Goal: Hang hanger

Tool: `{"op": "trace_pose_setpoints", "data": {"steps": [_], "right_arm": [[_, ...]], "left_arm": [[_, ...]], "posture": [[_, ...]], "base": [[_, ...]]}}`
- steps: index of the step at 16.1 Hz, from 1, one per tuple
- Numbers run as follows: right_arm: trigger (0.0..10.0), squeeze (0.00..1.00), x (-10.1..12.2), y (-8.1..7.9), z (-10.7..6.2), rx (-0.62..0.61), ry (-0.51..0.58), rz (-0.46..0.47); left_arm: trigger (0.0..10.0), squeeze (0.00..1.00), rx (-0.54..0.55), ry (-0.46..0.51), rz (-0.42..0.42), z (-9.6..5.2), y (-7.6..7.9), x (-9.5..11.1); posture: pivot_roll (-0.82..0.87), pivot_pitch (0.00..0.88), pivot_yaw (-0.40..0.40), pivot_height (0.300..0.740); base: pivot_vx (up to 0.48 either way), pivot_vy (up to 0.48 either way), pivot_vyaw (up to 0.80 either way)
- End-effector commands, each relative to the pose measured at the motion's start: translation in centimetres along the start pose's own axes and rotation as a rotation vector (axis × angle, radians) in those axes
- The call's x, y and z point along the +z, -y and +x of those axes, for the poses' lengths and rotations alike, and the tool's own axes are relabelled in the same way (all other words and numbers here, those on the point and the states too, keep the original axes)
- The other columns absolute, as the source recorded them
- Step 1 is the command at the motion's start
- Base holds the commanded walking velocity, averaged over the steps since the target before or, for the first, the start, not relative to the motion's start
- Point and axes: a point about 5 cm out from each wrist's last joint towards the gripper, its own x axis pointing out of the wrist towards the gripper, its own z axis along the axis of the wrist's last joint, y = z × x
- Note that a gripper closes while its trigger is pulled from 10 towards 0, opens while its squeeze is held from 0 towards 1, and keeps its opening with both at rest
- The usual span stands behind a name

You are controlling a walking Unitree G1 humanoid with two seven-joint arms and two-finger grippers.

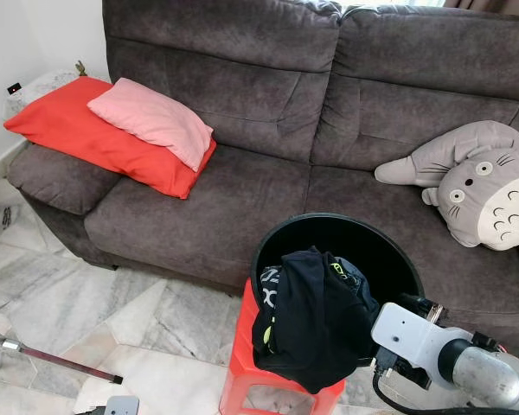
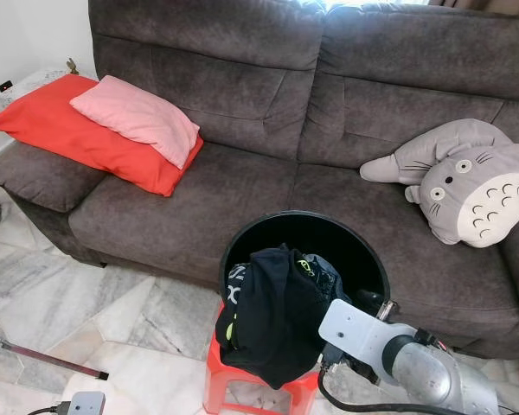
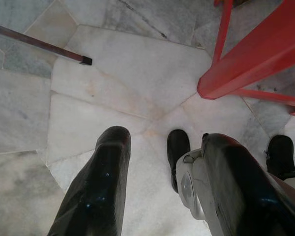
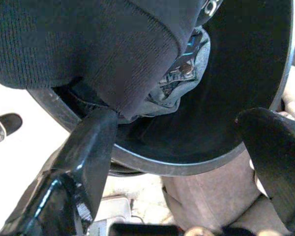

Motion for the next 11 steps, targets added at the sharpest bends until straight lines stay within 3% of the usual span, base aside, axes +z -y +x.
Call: {"op": "trace_pose_setpoints", "data": {"steps": [1,11], "right_arm": [[10.0,0.00,-0.47,-0.32,0.12,0.014,-0.025,-0.008],[10.0,0.00,-1.02,-0.11,0.56,-0.030,-0.040,-0.025]], "left_arm": [[10.0,0.00,-0.003,-0.043,-0.006,-0.27,0.06,-1.05],[10.0,0.00,0.002,-0.054,-0.006,-0.40,-0.15,-1.38]], "posture": [[-0.09,0.160,-0.039,0.740],[-0.08,0.165,-0.036,0.740]], "base": [[0.000,0.000,0.00],[0.000,0.000,0.00]]}}
